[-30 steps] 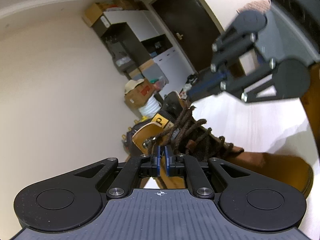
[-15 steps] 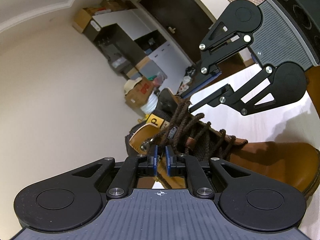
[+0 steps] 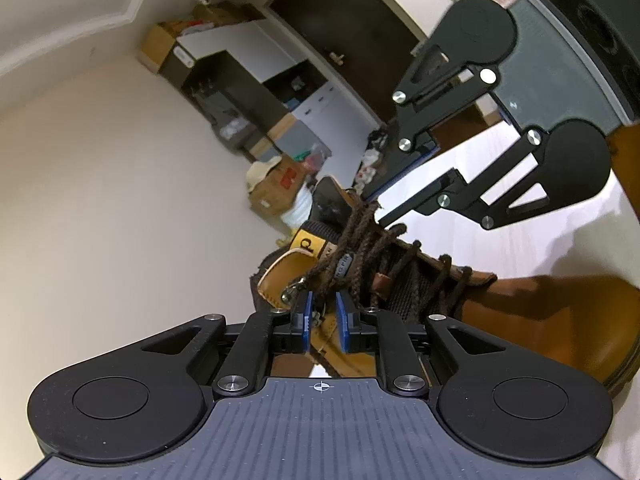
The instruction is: Lace up shoes with both hands
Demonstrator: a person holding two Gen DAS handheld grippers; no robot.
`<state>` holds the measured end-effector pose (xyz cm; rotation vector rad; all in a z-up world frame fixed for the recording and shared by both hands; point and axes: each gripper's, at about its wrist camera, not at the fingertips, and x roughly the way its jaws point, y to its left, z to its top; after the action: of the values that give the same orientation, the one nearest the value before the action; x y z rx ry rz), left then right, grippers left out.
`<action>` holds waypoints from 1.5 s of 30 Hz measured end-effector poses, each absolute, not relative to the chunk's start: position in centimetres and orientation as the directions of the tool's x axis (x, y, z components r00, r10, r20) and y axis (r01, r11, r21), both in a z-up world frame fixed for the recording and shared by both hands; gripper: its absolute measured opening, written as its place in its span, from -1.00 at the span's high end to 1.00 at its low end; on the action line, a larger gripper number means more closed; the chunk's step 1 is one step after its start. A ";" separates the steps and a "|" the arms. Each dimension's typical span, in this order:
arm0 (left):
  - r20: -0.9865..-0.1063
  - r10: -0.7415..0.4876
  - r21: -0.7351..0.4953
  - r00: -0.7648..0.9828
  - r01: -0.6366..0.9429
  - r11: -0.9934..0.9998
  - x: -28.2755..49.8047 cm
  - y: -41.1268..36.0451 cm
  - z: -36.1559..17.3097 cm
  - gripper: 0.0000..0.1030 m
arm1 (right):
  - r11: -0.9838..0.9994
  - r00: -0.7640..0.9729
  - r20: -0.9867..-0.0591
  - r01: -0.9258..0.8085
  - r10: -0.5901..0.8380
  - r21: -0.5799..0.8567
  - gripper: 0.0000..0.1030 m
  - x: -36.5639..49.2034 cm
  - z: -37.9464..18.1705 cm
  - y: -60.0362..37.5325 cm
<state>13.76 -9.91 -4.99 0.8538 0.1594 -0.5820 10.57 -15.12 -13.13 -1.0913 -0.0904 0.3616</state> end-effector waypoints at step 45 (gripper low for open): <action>-0.485 -0.302 0.402 0.821 0.516 0.756 16.5 -6.9 -4.8 0.81 | 0.805 0.820 -0.387 -0.535 0.421 -0.257 0.55 13.7 -11.5 -21.7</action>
<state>16.49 -6.90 -4.77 0.5518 0.4103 -0.4596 13.67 -21.66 -11.53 -0.3685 0.3219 0.5212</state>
